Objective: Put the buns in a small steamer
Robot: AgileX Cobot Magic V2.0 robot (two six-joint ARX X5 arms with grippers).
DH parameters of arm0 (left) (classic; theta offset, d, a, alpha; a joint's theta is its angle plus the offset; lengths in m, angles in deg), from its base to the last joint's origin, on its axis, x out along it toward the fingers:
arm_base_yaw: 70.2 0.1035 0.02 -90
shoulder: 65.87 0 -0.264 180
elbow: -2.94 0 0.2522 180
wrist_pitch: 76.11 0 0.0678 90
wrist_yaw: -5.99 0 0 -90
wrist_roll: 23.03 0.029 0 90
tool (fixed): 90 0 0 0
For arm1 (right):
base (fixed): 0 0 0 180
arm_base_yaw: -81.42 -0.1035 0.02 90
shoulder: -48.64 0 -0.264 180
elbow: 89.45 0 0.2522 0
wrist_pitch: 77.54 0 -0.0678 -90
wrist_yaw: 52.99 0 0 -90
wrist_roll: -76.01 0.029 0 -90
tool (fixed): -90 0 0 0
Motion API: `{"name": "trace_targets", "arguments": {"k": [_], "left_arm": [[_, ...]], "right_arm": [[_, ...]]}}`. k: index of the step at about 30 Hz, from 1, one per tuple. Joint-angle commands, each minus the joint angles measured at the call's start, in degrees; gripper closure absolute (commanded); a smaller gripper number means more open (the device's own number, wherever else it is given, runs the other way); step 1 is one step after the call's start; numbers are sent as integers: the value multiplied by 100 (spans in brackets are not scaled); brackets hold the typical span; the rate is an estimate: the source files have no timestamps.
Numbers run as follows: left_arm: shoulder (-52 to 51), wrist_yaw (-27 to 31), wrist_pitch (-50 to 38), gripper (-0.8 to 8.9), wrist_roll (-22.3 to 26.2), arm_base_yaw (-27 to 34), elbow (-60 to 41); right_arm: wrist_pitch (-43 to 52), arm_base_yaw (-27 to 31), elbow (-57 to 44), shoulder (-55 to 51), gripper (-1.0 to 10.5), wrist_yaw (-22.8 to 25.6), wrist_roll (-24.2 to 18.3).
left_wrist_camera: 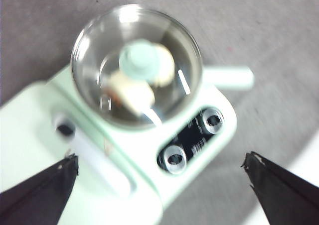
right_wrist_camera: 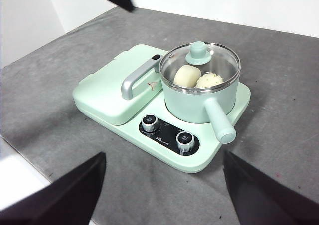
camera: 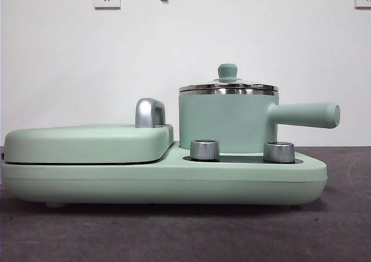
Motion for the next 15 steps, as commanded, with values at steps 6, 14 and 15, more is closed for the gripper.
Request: {"name": "trace_targets", "arguments": {"k": [6, 14, 15], "left_arm": [[-1624, 13, -166, 253, -245, -125, -1912], [-4044, 105, -2083, 254, -894, -125, -5036], [-4304, 190, -2297, 254, -977, -125, -5362]], "right_arm": [[57, -35, -92, 7, 577, -411, -87], [146, -31, -299, 7, 577, -356, -195], [162, -31, -299, 7, 577, -308, -192]]}}
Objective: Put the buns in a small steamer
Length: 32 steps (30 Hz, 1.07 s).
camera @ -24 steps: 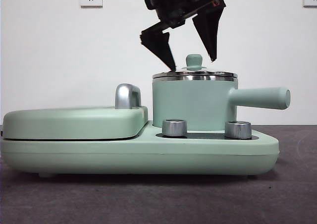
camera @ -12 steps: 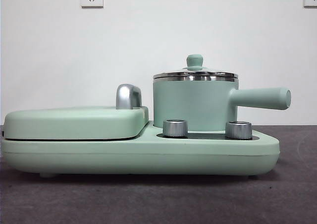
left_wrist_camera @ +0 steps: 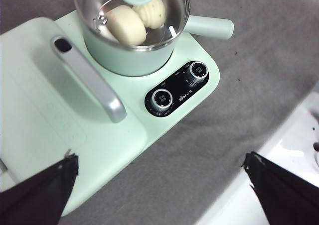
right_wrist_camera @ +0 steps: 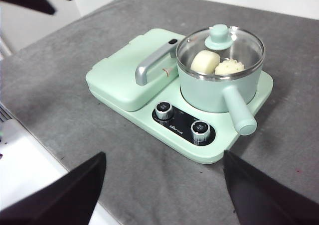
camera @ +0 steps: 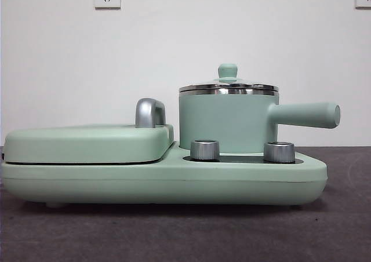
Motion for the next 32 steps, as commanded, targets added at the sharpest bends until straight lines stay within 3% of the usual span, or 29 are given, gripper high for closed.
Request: {"name": "trace_targets", "arguments": {"k": [1, 7, 8, 9, 10, 11, 29, 32], "left_arm": [[-719, 232, -686, 255, -417, -42, -1005], [-2033, 706, -1639, 283, -850, -42, -2529], [-2149, 739, -1687, 374, -907, -37, -2647], [-2227, 741, -1709, 543, -916, -37, -2721], [-2297, 741, -1703, 790, -911, -37, -2769], [-2334, 748, -1690, 776, -911, -37, -2782], [-2487, 754, -1847, 780, -916, -26, -2870], [-2669, 752, -1873, 780, -850, 275, -2994]], "right_arm": [[109, -31, 59, 7, 577, 151, -66], [107, -31, 59, 7, 579, 422, -68], [103, -31, 59, 7, 641, 424, -68], [92, -31, 59, 7, 813, 422, -66], [85, -31, 59, 7, 973, 420, -76], [85, -31, 59, 7, 919, 431, -68], [114, -31, 72, 4, 935, 422, -68], [114, -31, 72, 4, 935, 422, -68]]}}
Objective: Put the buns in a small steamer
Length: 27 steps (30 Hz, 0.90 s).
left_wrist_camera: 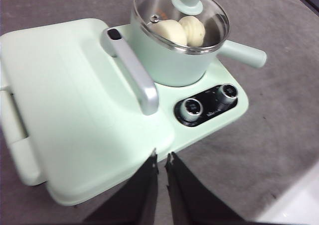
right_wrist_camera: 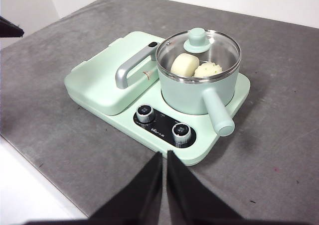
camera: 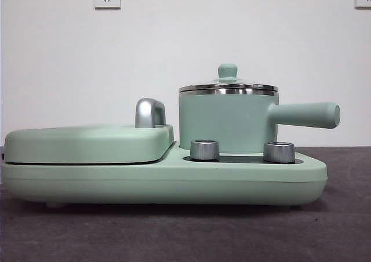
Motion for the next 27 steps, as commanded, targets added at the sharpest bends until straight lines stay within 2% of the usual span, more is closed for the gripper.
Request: {"name": "trace_targets", "arguments": {"k": [1, 2, 4, 9, 13, 19, 22, 27], "left_arm": [[-289, 26, -63, 780, 623, 345, -125], [-490, -26, -83, 780, 920, 577, -245], [-986, -44, -391, 780, 962, 1082, -597], [-2452, -44, -1370, 780, 1493, 2494, -1963], [-3333, -42, -2328, 780, 1552, 3244, -3195], [-3978, -37, -3383, 781, 1543, 3650, -4527], [-4024, -37, -3515, 780, 1707, 3762, -4828], [-4024, -39, -3539, 780, 1696, 3847, -5156]], "right_arm": [[63, -31, 72, 4, 935, 0, -46], [61, -31, 72, 4, 935, 2, -46], [61, -31, 74, 4, 935, 4, -46], [61, -28, 74, 4, 935, 2, -46], [61, -31, 74, 4, 935, 2, -48], [63, -31, 74, 4, 935, 2, -46], [61, -31, 74, 4, 935, 0, -46], [61, -31, 74, 4, 935, 2, -46]]}}
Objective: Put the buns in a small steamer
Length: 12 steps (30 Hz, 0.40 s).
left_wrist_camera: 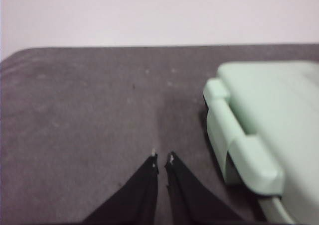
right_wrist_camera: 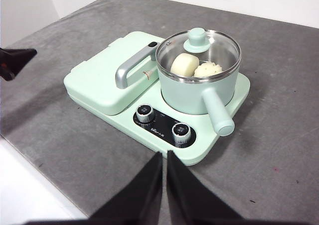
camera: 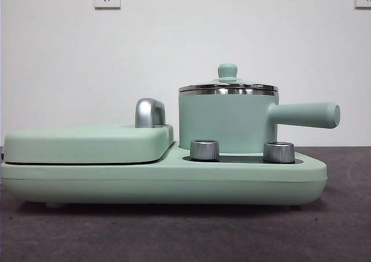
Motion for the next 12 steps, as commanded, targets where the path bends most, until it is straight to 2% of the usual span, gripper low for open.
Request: {"name": "trace_targets", "arguments": {"k": [1, 12], "left_arm": [[-15, 2, -98, 780, 72, 79, -146], [-15, 4, 105, 781, 96, 476, -186]], "right_arm": [[63, -31, 74, 4, 935, 2, -48], [63, -31, 74, 4, 935, 0, -48]]}}
